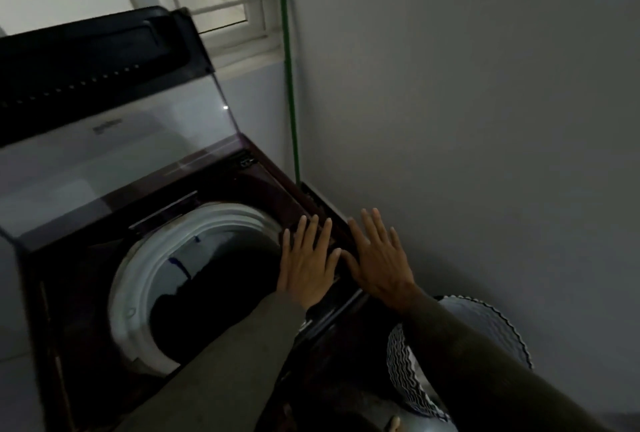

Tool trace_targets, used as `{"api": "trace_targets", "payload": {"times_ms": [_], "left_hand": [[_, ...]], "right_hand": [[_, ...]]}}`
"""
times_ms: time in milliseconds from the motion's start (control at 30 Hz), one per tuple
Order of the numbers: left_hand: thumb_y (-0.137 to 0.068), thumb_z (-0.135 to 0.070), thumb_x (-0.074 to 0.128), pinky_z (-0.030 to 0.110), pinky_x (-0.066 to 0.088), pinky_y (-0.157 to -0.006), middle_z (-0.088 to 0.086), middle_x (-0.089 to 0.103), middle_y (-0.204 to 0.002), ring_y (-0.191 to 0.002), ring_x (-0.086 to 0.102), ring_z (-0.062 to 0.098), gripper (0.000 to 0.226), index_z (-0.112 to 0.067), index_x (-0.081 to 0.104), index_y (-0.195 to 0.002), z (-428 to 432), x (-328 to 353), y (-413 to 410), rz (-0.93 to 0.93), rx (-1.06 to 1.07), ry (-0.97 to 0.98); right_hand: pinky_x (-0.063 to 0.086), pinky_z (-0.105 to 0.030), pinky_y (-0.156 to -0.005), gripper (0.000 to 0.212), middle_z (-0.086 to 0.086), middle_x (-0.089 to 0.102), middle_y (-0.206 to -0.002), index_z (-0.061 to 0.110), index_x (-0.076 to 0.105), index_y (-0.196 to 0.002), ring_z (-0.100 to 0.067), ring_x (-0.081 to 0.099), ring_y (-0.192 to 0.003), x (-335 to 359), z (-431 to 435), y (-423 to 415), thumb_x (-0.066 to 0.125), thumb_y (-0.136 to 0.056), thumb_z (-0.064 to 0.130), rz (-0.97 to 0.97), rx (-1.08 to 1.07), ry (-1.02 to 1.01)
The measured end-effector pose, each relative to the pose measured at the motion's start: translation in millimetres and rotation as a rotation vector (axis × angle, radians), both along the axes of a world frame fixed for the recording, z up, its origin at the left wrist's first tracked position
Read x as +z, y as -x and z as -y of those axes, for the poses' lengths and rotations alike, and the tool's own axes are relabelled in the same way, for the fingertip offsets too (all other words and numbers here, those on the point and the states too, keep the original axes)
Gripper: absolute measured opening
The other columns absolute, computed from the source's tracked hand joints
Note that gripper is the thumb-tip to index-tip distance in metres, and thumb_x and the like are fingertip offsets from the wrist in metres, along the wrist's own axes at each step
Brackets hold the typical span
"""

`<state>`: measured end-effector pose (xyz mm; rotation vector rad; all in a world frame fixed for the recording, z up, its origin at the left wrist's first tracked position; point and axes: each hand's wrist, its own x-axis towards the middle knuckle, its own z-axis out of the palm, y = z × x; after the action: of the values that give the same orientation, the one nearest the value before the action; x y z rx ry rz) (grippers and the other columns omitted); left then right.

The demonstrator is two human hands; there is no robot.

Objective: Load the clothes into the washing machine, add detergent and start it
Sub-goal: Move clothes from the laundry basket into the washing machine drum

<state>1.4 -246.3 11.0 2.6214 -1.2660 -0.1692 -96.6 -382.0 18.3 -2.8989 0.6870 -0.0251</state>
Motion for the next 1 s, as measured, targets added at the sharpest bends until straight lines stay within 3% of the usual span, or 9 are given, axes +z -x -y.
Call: {"api": "trace_targets", "payload": {"times_ms": [333, 533, 667, 800, 1000], "left_hand": [[-0.093, -0.058, -0.006, 0.049, -0.004, -0.122, 0.003, -0.001, -0.165, -0.151, -0.012, 0.022, 0.072, -0.025, 0.001, -0.157, 90, -14, 102, 0.023, -0.221, -0.091], [-0.091, -0.056, -0.009, 0.051, 0.001, -0.122, 0.005, 0.002, -0.164, -0.151, -0.008, 0.024, 0.075, -0.023, 0.002, -0.157, 139, -39, 163, 0.011, -0.330, -0.204], [-0.091, -0.055, -0.006, 0.051, 0.003, -0.122, 0.006, 0.008, -0.164, -0.151, -0.002, 0.026, 0.073, -0.023, 0.006, -0.156, 159, -65, 199, -0.027, -0.410, -0.295], [-0.088, -0.055, -0.009, 0.050, 0.003, -0.122, 0.006, 0.007, -0.164, -0.151, -0.001, 0.026, 0.077, -0.022, 0.007, -0.156, 169, -96, 224, -0.071, -0.494, -0.395], [-0.084, -0.058, -0.010, 0.045, 0.004, -0.123, 0.003, 0.008, -0.164, -0.151, 0.000, 0.023, 0.082, -0.025, 0.008, -0.156, 181, -163, 239, -0.193, -0.550, -0.485]], "right_hand": [[0.016, -0.054, -0.120, 0.082, -0.011, 0.000, -0.164, 0.019, 0.011, -0.157, -0.027, -0.009, -0.151, -26, 68, 122, 0.000, -0.088, 0.063, -0.036, -0.199, -0.112], [0.019, -0.053, -0.119, 0.074, -0.013, 0.007, -0.164, 0.016, 0.017, -0.156, -0.028, -0.002, -0.151, -59, 96, 192, 0.013, -0.094, 0.056, -0.076, -0.289, -0.186], [0.012, -0.050, -0.120, 0.070, -0.012, -0.001, -0.164, 0.016, 0.008, -0.157, -0.027, -0.007, -0.151, -89, 106, 233, 0.022, -0.099, 0.054, -0.124, -0.331, -0.256], [0.017, -0.055, -0.119, 0.081, -0.011, 0.006, -0.164, 0.017, 0.017, -0.156, -0.027, -0.002, -0.152, -130, 101, 265, 0.010, -0.090, 0.063, -0.140, -0.434, -0.371], [0.012, -0.050, -0.119, 0.073, -0.010, -0.001, -0.165, 0.018, 0.012, -0.156, -0.026, -0.011, -0.151, -202, 93, 295, 0.040, -0.098, 0.051, -0.257, -0.542, -0.482]]}}
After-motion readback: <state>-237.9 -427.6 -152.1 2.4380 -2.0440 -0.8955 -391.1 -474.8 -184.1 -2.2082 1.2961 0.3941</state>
